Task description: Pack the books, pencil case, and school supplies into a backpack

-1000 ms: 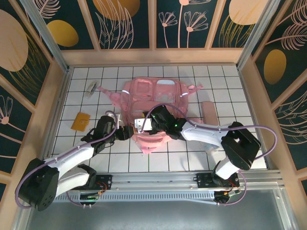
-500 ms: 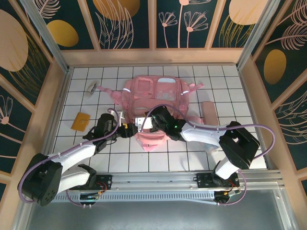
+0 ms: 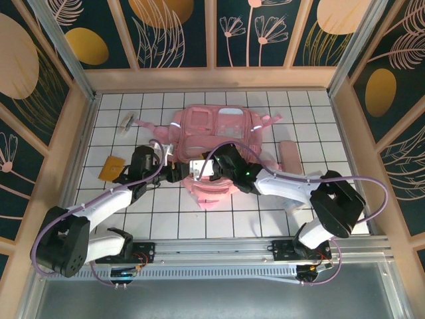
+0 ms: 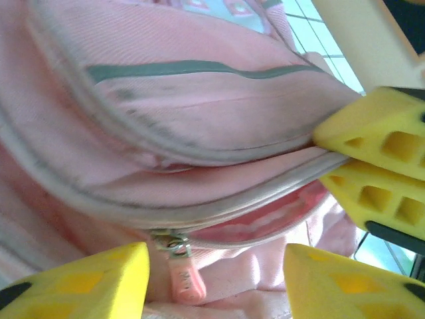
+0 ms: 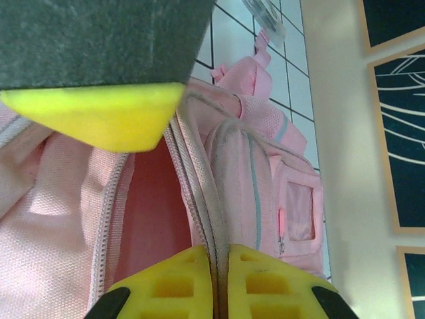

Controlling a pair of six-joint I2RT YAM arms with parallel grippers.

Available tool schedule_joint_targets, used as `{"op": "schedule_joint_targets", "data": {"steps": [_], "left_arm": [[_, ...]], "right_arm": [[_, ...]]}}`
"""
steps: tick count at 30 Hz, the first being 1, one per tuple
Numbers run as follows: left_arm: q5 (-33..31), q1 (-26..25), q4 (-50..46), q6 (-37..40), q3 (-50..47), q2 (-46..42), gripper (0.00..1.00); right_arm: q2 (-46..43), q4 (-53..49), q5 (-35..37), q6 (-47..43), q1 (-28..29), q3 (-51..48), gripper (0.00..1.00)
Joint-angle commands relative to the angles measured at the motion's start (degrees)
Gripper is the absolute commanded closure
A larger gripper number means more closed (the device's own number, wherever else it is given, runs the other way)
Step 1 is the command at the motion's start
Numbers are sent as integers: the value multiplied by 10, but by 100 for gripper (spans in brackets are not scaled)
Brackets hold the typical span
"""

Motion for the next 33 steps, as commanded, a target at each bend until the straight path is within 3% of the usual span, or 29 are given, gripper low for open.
{"op": "schedule_joint_targets", "data": {"steps": [1,5,11,13,15,16,21,25,28,33], "left_arm": [[27,2,-7,51,24,15,39],[19,2,-54,78,48,58,50],[25,2,-69,64,56,106,58],[31,2,-66,65,57,111,71],[32,2,-64,71,60,111,95],[29,2,-65,75,62,110,100],[54,2,-63,104,60,81,100],[104,2,-58,148,42,39,100],[131,5,-41,168,21,2,100],[91,9,1,168,1,-5,100]], "right_arm": [[-37,-7,-55,-12,-3,15,100],[-42,-13,-64,-4,-6,20,100],[-53,-11,-68,15,-22,25,100],[-58,-12,-72,15,-23,24,100],[-61,-16,-75,14,-23,23,100],[-62,-17,-74,12,-23,22,100],[-70,-37,-70,-16,-33,9,100],[-107,-106,-134,-68,-59,-5,100],[-139,-123,-139,-97,-82,-30,100],[-195,-148,-172,-104,-111,-36,100]]}}
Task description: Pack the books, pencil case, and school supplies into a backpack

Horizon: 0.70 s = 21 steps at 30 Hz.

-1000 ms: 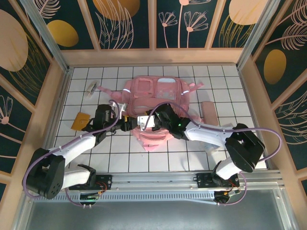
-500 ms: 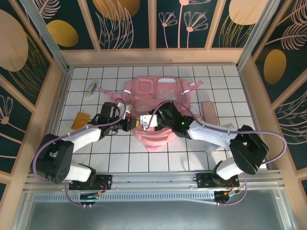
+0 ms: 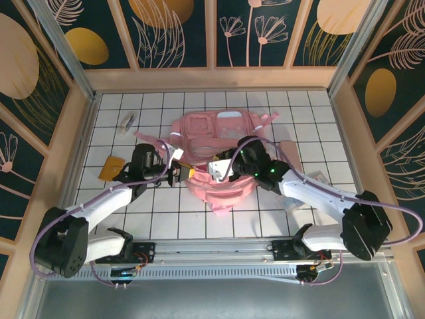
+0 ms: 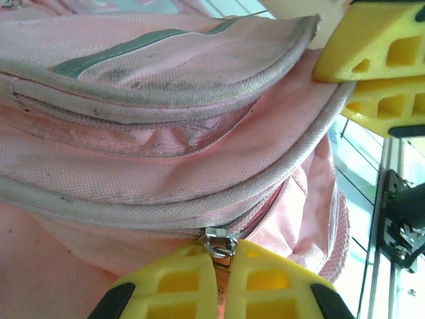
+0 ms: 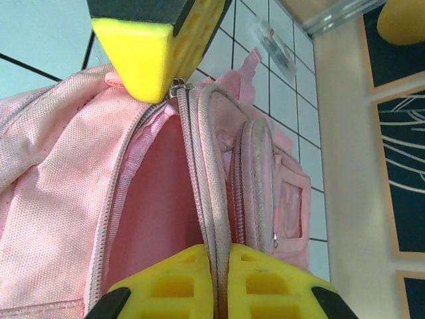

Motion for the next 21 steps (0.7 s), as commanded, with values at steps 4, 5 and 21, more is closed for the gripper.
{"op": "schedule_joint_targets", "data": {"steps": [4,5,21], "left_arm": [[-71,12,-11,93,1,36,100],[-75,14,-16,101,10,46,100],[-273,56,14,274,48,102,100]], "right_arm": [[-67,-34,-10,-28,-23,0,100],[-72,-35,-10,-29,-22,0,100],[-136,-45,-16,-50,7,-35,100]]}}
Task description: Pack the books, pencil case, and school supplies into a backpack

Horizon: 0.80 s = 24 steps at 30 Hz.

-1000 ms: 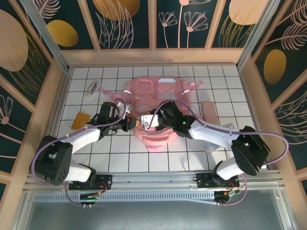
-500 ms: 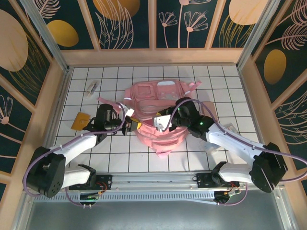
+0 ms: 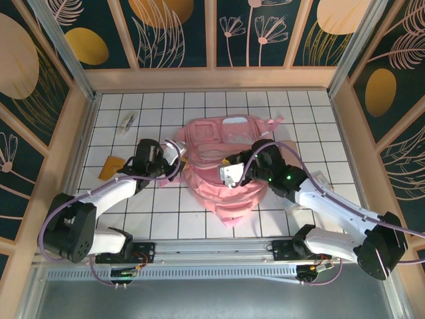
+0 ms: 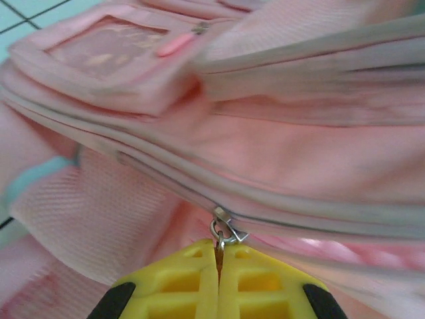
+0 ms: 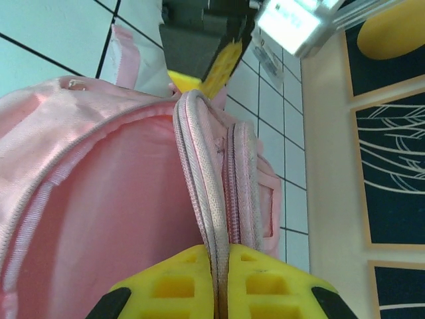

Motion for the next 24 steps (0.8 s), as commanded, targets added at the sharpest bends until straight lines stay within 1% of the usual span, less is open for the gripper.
{"op": "schedule_joint_targets", "data": {"steps": [1,4,6,9,12,13,14,16,17,18,19,21,22,23,24], "left_arm": [[-91,45,28,35,15,40,100],[-121,54,28,43,57,97,100],[-129,62,23,41,90,137,100],[-105,78,10,35,141,188,100],[-89,83,0,34,174,222,100],[-86,83,-8,37,180,227,97],[-75,83,-13,43,180,224,88],[-28,83,-19,71,159,187,62],[-12,83,-8,81,141,166,52],[6,83,6,98,115,137,45],[23,83,13,126,90,107,33],[82,83,-9,222,55,51,23],[100,83,-11,245,39,22,17],[104,83,1,243,28,0,9],[119,82,10,238,22,-25,7]], "right_arm": [[-32,20,-1,-29,18,-13,100],[-35,29,-1,-29,29,-20,100],[-35,31,-3,-27,36,-20,100],[-32,30,0,-30,42,-19,100],[-29,34,6,-26,41,-17,100],[-28,39,8,-22,40,-17,100],[-26,44,8,-16,37,-16,100],[-19,59,5,11,24,-10,100],[-15,67,2,25,19,-7,100],[-12,77,-4,37,12,-4,100],[-8,87,-9,47,6,-2,100],[3,99,-13,61,0,5,100],[9,102,-15,66,-1,8,100],[15,106,-17,71,-2,10,100],[21,111,-21,80,-3,13,100]]}}
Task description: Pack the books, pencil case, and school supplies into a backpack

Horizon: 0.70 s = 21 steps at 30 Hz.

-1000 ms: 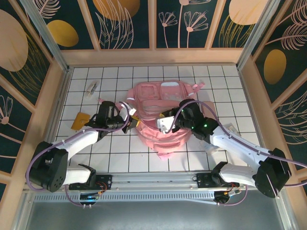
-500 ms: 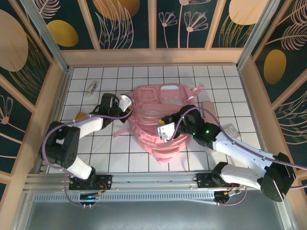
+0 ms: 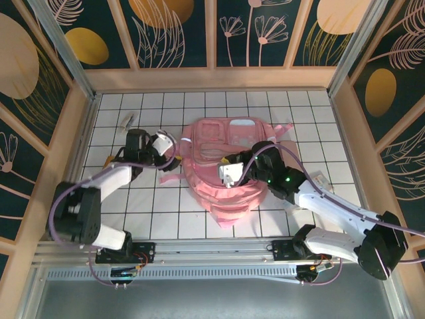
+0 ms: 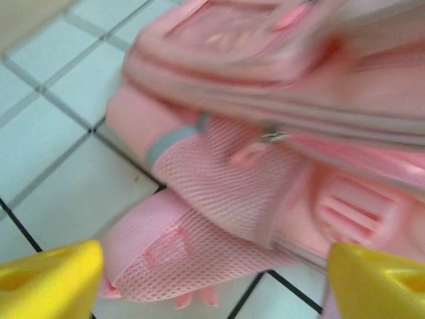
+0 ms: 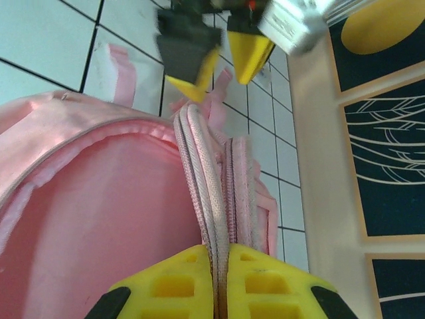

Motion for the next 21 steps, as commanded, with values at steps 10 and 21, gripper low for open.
{"op": "schedule_joint_targets", "data": {"steps": [10,21], "left_arm": [[78,-115,20,160,13,-84,3],[99,-157,28,210,69,-7,17]], "right_arm": [[53,91,-71,72,-4,54,100],[68,101,-112,81,-6,69,100]]}}
